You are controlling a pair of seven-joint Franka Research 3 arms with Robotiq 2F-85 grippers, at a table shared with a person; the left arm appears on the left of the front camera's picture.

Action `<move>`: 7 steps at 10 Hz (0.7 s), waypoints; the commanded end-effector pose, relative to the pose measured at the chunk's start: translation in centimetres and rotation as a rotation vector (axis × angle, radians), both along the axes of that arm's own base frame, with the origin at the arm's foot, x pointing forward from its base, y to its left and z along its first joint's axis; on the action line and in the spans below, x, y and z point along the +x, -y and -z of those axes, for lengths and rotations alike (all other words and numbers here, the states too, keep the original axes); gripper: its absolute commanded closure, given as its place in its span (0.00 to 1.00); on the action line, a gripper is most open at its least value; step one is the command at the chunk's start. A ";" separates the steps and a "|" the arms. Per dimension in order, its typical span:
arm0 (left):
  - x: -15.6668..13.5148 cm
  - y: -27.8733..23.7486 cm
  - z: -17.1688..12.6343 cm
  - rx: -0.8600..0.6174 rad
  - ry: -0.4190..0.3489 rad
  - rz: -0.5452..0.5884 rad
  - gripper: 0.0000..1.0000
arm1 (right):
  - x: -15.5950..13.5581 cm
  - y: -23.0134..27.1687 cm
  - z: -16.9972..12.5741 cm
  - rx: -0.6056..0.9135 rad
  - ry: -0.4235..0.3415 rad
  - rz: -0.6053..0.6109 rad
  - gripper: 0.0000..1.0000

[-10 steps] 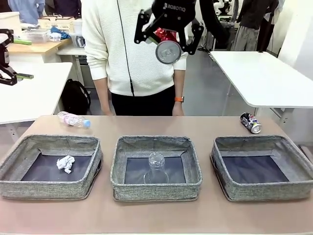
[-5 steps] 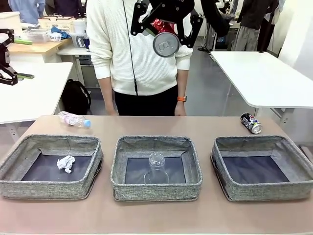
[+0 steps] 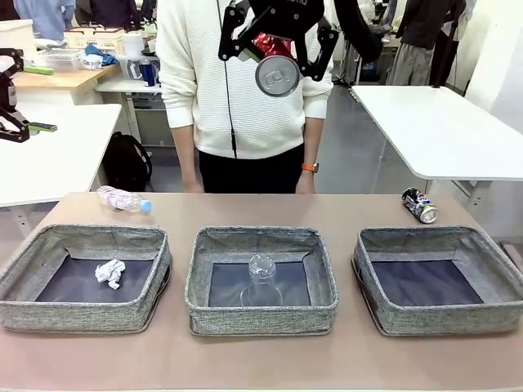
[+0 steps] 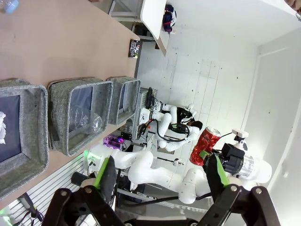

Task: Sort the waste into the appropriate baskets.
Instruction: Pick up the waste item pointed out by the person, then place the picked waste into the Fabric basket indicated by the person.

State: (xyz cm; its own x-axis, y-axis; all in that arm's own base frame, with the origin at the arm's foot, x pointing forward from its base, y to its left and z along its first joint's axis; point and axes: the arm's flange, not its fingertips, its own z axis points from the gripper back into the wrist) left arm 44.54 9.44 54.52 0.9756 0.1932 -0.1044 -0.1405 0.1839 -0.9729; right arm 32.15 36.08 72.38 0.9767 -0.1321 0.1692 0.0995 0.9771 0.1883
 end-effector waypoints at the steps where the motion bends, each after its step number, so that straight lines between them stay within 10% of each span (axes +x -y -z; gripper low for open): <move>1: -0.1 0.0 -0.3 -0.014 0.008 0.003 0.00 | -0.2 0.0 -0.1 0.002 0.002 -0.001 0.90; 7: -0.1 0.0 -0.3 -0.014 0.008 0.003 0.00 | -0.2 0.0 -0.1 0.002 0.002 -0.001 0.90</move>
State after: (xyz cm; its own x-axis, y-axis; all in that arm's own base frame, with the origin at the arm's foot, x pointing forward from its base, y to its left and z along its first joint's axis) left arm 44.54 9.44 54.52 0.9756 0.1932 -0.1044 -0.1405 0.1839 -0.9729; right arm 32.15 36.08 72.38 0.9767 -0.1320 0.1692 0.0994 0.9771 0.1883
